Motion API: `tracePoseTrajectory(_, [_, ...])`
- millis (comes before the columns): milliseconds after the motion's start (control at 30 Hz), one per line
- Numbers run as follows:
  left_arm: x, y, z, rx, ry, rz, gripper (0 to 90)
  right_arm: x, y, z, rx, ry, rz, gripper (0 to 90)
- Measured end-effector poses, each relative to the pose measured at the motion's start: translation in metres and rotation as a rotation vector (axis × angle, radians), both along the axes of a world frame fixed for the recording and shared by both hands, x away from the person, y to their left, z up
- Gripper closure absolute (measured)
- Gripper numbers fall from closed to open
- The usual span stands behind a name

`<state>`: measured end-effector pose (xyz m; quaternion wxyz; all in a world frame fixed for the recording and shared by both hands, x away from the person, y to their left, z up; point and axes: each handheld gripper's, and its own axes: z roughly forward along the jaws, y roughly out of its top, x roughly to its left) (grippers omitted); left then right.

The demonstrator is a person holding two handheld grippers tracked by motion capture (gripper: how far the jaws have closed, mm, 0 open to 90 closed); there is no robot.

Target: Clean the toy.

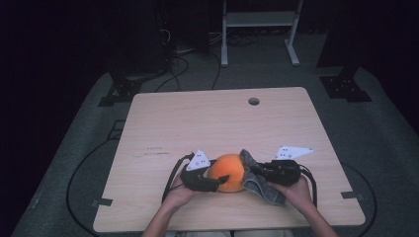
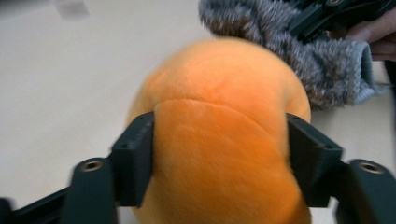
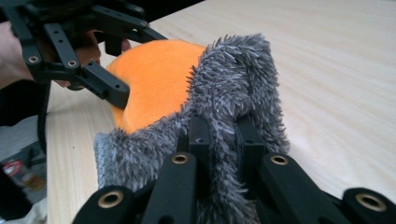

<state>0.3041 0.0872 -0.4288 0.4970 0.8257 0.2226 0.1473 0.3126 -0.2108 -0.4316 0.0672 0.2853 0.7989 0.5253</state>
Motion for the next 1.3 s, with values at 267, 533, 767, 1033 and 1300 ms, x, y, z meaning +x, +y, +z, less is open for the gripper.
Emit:
tracePoseTrajectory(267, [-0.002, -0.011, -0.002, 0.048, -0.09, -0.071, 14.1, -0.012, 0.026, 0.019, 0.016, -0.103, 0.082, 80.1])
tracePoseTrajectory(533, [0.006, 0.014, -0.011, -0.007, 0.012, -0.023, 22.8, -0.005, 0.021, 0.004, -0.048, -0.055, 0.028, 80.2])
tracePoseTrajectory(767, [-0.001, 0.003, -0.01, 0.033, -0.046, -0.074, 24.4, -0.012, 0.026, 0.016, -0.019, -0.087, 0.053, 80.2])
tracePoseTrajectory(1033, [0.004, 0.014, -0.013, 0.029, -0.008, -0.067, 26.6, -0.002, 0.023, 0.007, -0.032, -0.07, 0.021, 80.2])
tracePoseTrajectory(1300, [0.006, 0.018, -0.014, 0.011, 0.015, -0.043, 23.4, 0.003, 0.002, -0.005, -0.022, -0.002, -0.034, 80.2])
